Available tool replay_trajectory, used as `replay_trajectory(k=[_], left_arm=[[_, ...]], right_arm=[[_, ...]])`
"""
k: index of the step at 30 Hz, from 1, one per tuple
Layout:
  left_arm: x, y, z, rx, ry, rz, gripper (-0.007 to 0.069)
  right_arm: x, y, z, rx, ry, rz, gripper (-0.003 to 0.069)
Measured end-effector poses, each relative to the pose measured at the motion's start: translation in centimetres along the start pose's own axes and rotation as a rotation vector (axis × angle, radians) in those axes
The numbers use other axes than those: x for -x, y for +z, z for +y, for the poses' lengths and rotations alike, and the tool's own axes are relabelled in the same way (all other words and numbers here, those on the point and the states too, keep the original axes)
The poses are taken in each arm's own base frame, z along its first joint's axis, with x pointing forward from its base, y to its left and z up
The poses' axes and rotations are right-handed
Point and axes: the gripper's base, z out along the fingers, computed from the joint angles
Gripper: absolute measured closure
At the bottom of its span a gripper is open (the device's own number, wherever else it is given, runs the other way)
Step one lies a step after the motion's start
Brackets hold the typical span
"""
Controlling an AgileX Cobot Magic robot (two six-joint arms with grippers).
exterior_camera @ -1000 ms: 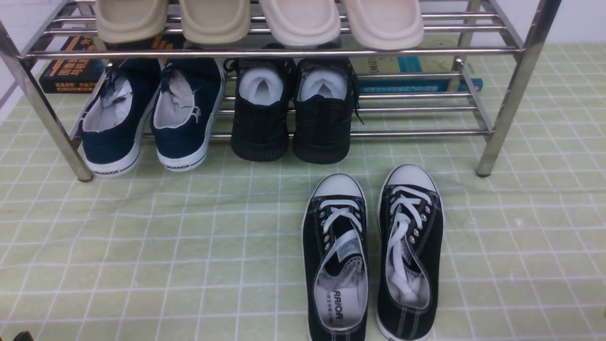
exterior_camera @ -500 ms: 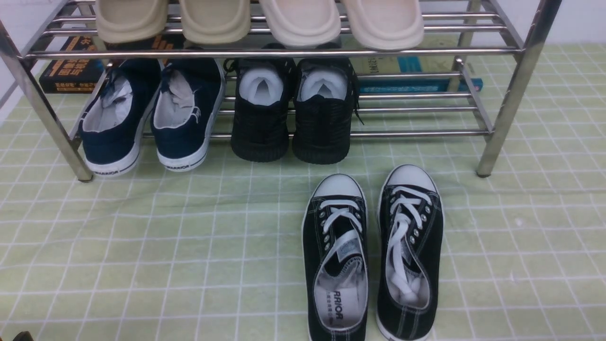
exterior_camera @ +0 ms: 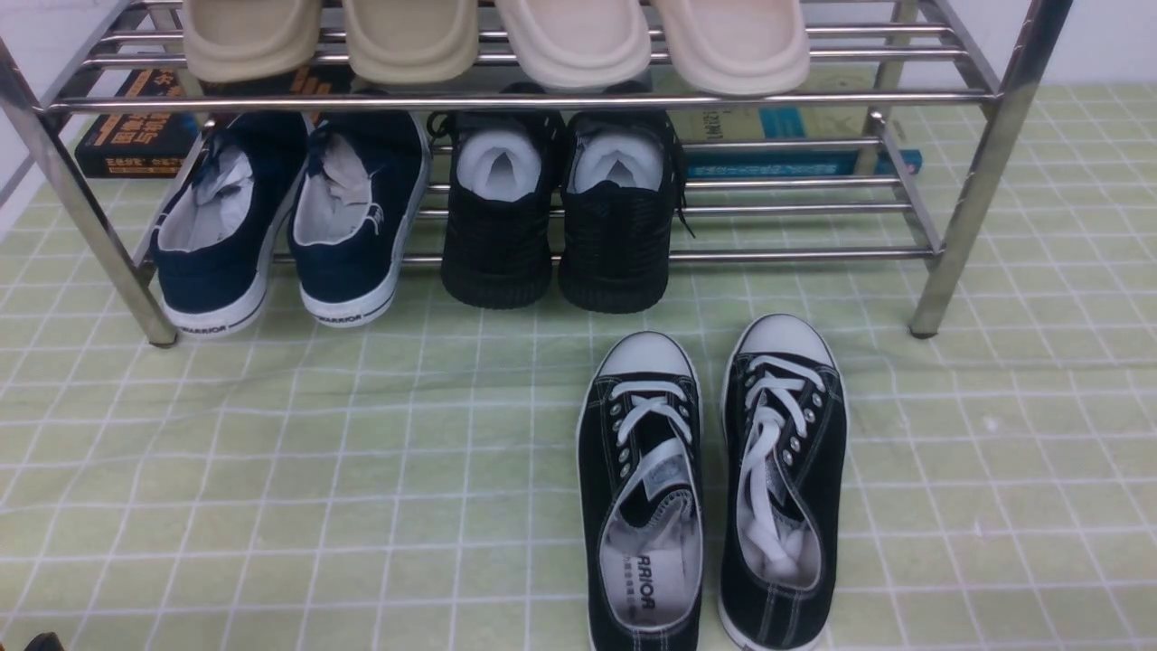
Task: Take the shoes off the shelf with your hand from the green coffee tablecloth.
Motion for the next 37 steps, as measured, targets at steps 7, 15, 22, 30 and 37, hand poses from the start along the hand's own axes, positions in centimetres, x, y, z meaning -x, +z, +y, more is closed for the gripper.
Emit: replay_trajectory(k=[7, 15, 22, 30, 37], left_arm=[[0.00, 0.00, 0.00, 0.000, 0.000, 0.000, 0.0382], [0.00, 0.00, 0.00, 0.000, 0.000, 0.000, 0.0382], [0.00, 0.00, 0.00, 0.000, 0.000, 0.000, 0.0382], [0.00, 0.00, 0.00, 0.000, 0.000, 0.000, 0.0382], [0.00, 0.00, 0.00, 0.000, 0.000, 0.000, 0.0382]], right_arm=[[0.02, -0.01, 0.00, 0.000, 0.000, 0.000, 0.0601], [0.02, -0.01, 0.00, 0.000, 0.000, 0.000, 0.0592], [0.02, -0.01, 0.00, -0.001, 0.000, 0.000, 0.0580], [0.02, -0.01, 0.00, -0.001, 0.000, 0.000, 0.0577], [0.02, -0.01, 0.00, -0.001, 0.000, 0.000, 0.0568]])
